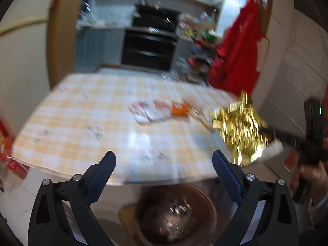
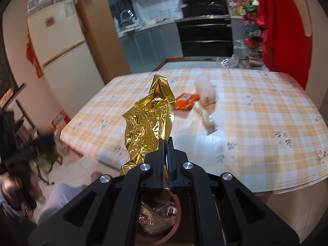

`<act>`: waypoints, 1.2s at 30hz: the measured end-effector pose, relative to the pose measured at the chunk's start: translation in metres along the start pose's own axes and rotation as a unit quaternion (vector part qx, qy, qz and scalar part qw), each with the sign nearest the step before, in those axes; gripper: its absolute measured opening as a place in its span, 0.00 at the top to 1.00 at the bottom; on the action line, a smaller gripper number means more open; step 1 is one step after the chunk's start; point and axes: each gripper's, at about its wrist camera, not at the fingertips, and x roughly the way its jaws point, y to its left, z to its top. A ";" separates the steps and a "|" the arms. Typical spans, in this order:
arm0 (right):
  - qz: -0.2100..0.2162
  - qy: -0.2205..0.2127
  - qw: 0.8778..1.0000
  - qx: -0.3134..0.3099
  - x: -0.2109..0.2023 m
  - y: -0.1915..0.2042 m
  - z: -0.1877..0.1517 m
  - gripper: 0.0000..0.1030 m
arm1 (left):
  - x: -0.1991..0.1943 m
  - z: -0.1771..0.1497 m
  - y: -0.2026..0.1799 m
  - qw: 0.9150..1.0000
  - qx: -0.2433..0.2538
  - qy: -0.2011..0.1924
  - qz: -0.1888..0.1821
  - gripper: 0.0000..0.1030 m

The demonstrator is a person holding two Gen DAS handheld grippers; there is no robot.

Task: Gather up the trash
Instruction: 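Carry the clear tray over the bin and open the left tool while the right tool holds the foil, then lower the gold foil wrapper into the brown bin with the right tool, then move the left tool to the flower-print bag while the right tool reaches the wrapped plastic fork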

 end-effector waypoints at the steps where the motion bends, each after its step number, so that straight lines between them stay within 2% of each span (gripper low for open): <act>1: 0.005 0.009 1.000 -0.005 0.003 0.004 -0.003 0.93 | -0.004 0.002 0.001 1.000 0.000 -0.007 0.009 0.06; 3: 0.014 0.026 0.999 -0.014 0.009 0.012 -0.010 0.93 | -0.011 0.005 0.005 0.999 -0.004 -0.020 0.035 0.06; 10: 0.036 0.082 0.995 -0.048 0.028 0.040 -0.032 0.93 | -0.024 0.006 0.027 0.996 -0.033 -0.036 0.067 0.06; 20: 0.064 0.135 0.986 -0.068 0.048 0.064 -0.052 0.93 | -0.031 -0.002 0.037 0.995 -0.037 -0.040 0.082 0.06; 23: 0.070 0.151 0.983 -0.072 0.055 0.068 -0.058 0.88 | -0.030 -0.003 0.037 0.995 -0.036 -0.039 0.083 0.06; 25: 0.071 0.153 0.983 -0.069 0.056 0.069 -0.059 0.65 | -0.030 -0.004 0.037 0.995 -0.034 -0.038 0.085 0.06; 28: 0.063 0.145 0.985 -0.068 0.054 0.067 -0.058 0.45 | -0.029 -0.005 0.038 0.995 -0.034 -0.038 0.086 0.06; 29: 0.059 0.142 0.986 -0.067 0.053 0.065 -0.056 0.43 | -0.029 -0.005 0.038 0.995 -0.034 -0.038 0.086 0.06; 31: 0.046 0.133 0.988 -0.061 0.051 0.060 -0.053 0.26 | -0.028 -0.006 0.038 0.995 -0.033 -0.037 0.088 0.06; 34: 0.027 0.119 0.991 -0.056 0.047 0.052 -0.049 0.11 | -0.026 -0.008 0.038 0.995 -0.029 -0.034 0.089 0.06; 36: 0.012 0.110 0.992 -0.052 0.045 0.044 -0.046 0.07 | -0.023 -0.010 0.038 0.995 -0.028 -0.030 0.090 0.06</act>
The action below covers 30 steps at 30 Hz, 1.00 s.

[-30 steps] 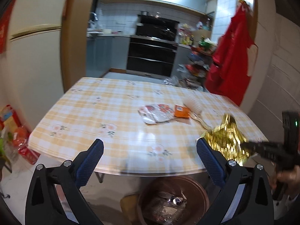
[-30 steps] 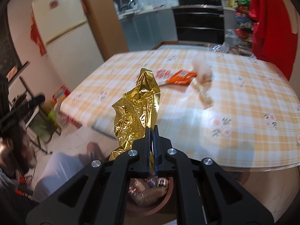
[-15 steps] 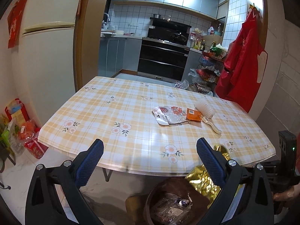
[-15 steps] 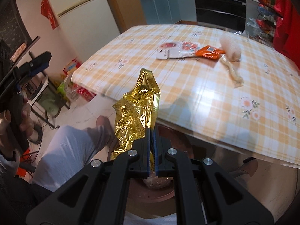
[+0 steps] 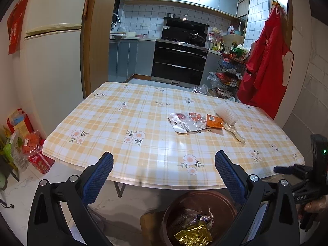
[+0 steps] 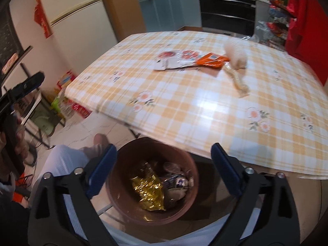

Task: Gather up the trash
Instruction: 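Move the left tool to the flower-print bag while the right tool reaches the wrapped plastic fork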

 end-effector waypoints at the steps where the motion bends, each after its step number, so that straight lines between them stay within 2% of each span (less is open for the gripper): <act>1: -0.008 -0.003 1.000 0.004 -0.001 -0.004 0.001 0.06 | 0.001 -0.001 0.000 1.000 0.000 0.001 0.000 0.06; 8: -0.062 -0.018 0.998 0.014 -0.002 -0.031 0.006 0.06 | 0.018 -0.006 -0.003 1.000 0.009 0.020 0.002 0.06; 18: -0.106 -0.025 0.994 0.028 0.009 -0.069 0.022 0.05 | 0.054 -0.001 -0.014 0.998 0.026 0.048 -0.006 0.06; 24: -0.103 -0.027 0.994 0.020 0.024 -0.090 0.036 0.05 | 0.086 0.005 -0.028 0.997 0.044 0.067 -0.019 0.06; 28: -0.086 -0.055 0.994 0.031 0.029 -0.109 0.050 0.05 | 0.109 0.011 -0.036 0.995 0.055 0.079 -0.026 0.06; 30: -0.076 -0.042 0.996 0.030 0.037 -0.118 0.059 0.05 | 0.121 0.015 -0.039 0.994 0.059 0.084 -0.029 0.06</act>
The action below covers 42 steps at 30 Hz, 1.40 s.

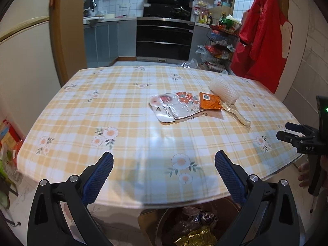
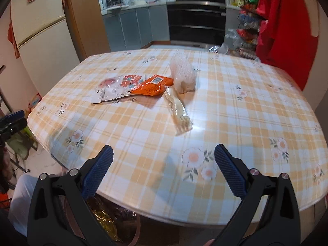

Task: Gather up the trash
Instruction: 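Move the left tool to the flower-print bag while the right tool reaches the wrapped plastic fork, then grasp the clear flower-print bag with the left tool while the right tool grasps the wrapped fork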

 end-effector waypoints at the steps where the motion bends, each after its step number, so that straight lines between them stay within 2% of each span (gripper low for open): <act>1: -0.001 0.010 1.000 -0.009 0.007 -0.001 0.005 0.05 | 0.008 0.004 -0.001 1.000 0.001 0.004 -0.003 0.06; 4: -0.034 0.026 0.998 -0.039 0.028 -0.003 0.019 0.06 | 0.029 0.016 -0.002 1.000 0.000 0.014 -0.013 0.06; 6: -0.024 0.042 0.998 -0.033 0.045 -0.009 0.027 0.06 | 0.042 0.024 -0.003 1.000 -0.003 0.020 -0.019 0.06; 8: -0.022 0.039 0.999 -0.026 0.059 -0.016 0.037 0.07 | 0.056 0.033 -0.003 0.999 -0.002 0.024 -0.023 0.06; 9: -0.023 0.040 0.999 -0.026 0.065 -0.019 0.040 0.10 | 0.062 0.038 -0.003 0.999 -0.001 0.025 -0.025 0.06; 10: -0.023 0.043 0.998 -0.027 0.073 -0.021 0.044 0.22 | 0.070 0.042 -0.002 0.999 0.000 0.027 -0.029 0.06; 12: -0.014 0.053 0.998 -0.023 0.091 -0.026 0.055 0.32 | 0.085 0.051 -0.002 0.999 0.004 0.031 -0.037 0.06; 16: -0.005 0.067 0.998 -0.018 0.122 -0.030 0.069 0.34 | 0.113 0.068 -0.006 0.998 0.031 0.037 -0.043 0.07; 18: -0.005 0.075 0.997 -0.018 0.134 -0.030 0.072 0.36 | 0.129 0.076 -0.009 0.997 0.054 0.046 -0.039 0.13; 20: -0.002 0.083 0.997 -0.011 0.145 -0.033 0.074 0.40 | 0.146 0.085 -0.010 0.995 0.067 0.054 -0.051 0.16; 23: 0.003 0.091 0.996 -0.002 0.155 -0.036 0.077 0.53 | 0.170 0.098 -0.010 0.992 0.078 0.065 -0.074 0.21; 25: 0.006 0.096 0.995 -0.004 0.158 -0.035 0.076 0.72 | 0.185 0.107 -0.011 0.989 0.083 0.066 -0.108 0.21; 27: 0.011 0.102 0.995 -0.005 0.161 -0.035 0.075 0.77 | 0.197 0.115 -0.014 0.983 0.092 0.068 -0.145 0.21; 30: 0.012 0.099 0.995 -0.002 0.159 -0.034 0.073 0.77 | 0.211 0.124 -0.028 0.973 0.158 0.061 -0.158 0.21; 33: 0.016 0.099 0.995 0.001 0.156 -0.034 0.070 0.78 | 0.232 0.125 -0.042 0.957 0.211 0.099 -0.175 0.21; 34: 0.017 0.100 0.995 0.004 0.155 -0.034 0.069 0.78 | 0.241 0.125 -0.047 0.949 0.235 0.120 -0.175 0.21; 36: 0.020 0.099 0.995 0.012 0.153 -0.037 0.068 0.78 | 0.249 0.123 -0.051 0.938 0.272 0.129 -0.170 0.21; 42: 0.022 0.100 0.994 0.026 0.148 -0.043 0.061 0.78 | 0.268 0.123 -0.056 0.922 0.322 0.140 -0.164 0.21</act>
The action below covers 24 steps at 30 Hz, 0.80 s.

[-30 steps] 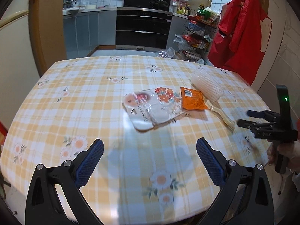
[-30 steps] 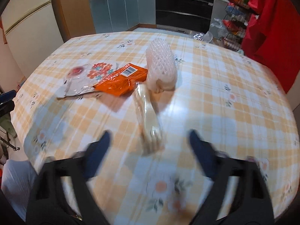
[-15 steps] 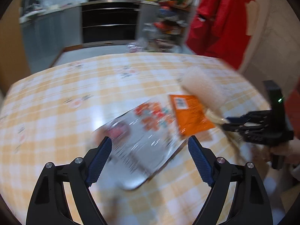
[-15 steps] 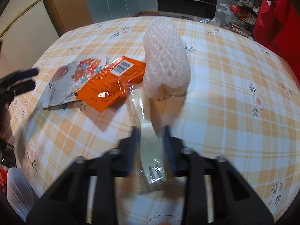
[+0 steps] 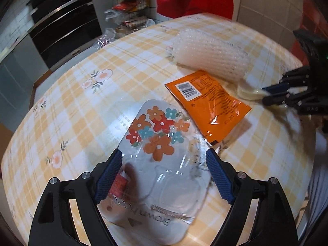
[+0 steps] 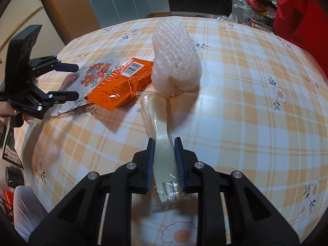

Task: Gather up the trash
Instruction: 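Grasp the clear flower-print bag with the left tool while the right tool grasps the wrapped fork, then carry the bag and fork over the brown bin and open both tools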

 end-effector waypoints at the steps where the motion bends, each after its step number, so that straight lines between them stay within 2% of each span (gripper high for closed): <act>1: 0.000 0.001 1.000 0.000 -0.001 -0.001 0.000 0.78 | 0.003 0.000 -0.001 1.000 0.010 0.003 0.000 0.22; 3: -0.002 0.000 1.000 -0.003 -0.003 0.000 0.000 0.78 | 0.006 0.000 -0.001 1.000 0.027 0.008 -0.007 0.31; 6: -0.002 -0.001 1.000 -0.003 -0.006 0.000 -0.002 0.78 | 0.008 0.000 0.001 1.000 0.025 0.004 -0.019 0.40; 10: 0.001 0.000 1.000 0.002 -0.006 -0.001 -0.003 0.78 | 0.003 -0.001 0.002 0.999 0.006 -0.010 -0.030 0.43; 14: 0.009 -0.004 1.000 0.006 -0.009 0.004 -0.004 0.78 | -0.009 -0.009 0.006 0.998 -0.034 -0.029 -0.045 0.45; 19: 0.013 -0.011 1.000 0.002 -0.018 0.014 -0.007 0.78 | -0.031 -0.027 0.000 0.997 -0.056 -0.041 -0.032 0.45; 24: 0.015 -0.024 1.000 -0.001 -0.033 0.026 -0.010 0.78 | -0.066 -0.048 -0.009 0.995 -0.081 -0.061 0.003 0.45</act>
